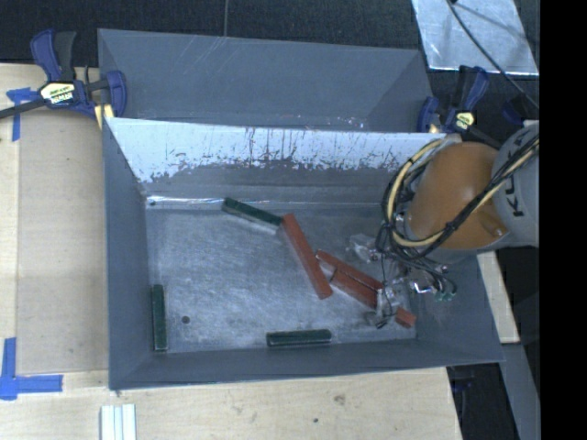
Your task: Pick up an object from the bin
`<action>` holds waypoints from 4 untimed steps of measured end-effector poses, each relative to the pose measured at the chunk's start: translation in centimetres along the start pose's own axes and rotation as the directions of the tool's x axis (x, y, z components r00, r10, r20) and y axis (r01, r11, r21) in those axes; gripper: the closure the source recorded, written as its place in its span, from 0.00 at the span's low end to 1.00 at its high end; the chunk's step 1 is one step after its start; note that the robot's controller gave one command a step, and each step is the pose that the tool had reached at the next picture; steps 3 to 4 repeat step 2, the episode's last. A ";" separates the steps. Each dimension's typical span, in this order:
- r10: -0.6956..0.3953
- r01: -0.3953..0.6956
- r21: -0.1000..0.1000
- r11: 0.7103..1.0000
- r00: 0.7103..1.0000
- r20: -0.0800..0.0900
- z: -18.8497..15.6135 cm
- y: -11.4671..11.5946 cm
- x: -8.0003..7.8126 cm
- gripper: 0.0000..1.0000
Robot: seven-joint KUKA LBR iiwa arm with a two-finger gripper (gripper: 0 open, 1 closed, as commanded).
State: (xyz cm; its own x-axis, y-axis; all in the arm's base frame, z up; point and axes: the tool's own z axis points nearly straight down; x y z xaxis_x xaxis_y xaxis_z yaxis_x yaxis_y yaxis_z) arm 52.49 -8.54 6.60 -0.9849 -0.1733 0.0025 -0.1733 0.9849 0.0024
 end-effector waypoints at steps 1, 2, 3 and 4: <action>0.001 -0.001 0.004 1.000 1.000 0.007 -0.4 -0.2 -0.1 1.00; 0.022 -0.022 0.006 1.000 1.000 0.015 -14.4 0.3 -3.5 1.00; 0.022 -0.022 0.006 1.000 1.000 0.015 -14.4 0.3 -3.5 1.00; 0.022 -0.022 0.006 1.000 1.000 0.015 -14.4 0.3 -3.5 1.00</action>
Offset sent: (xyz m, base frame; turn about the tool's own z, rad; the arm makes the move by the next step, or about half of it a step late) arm 0.0000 0.0000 0.0000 0.0000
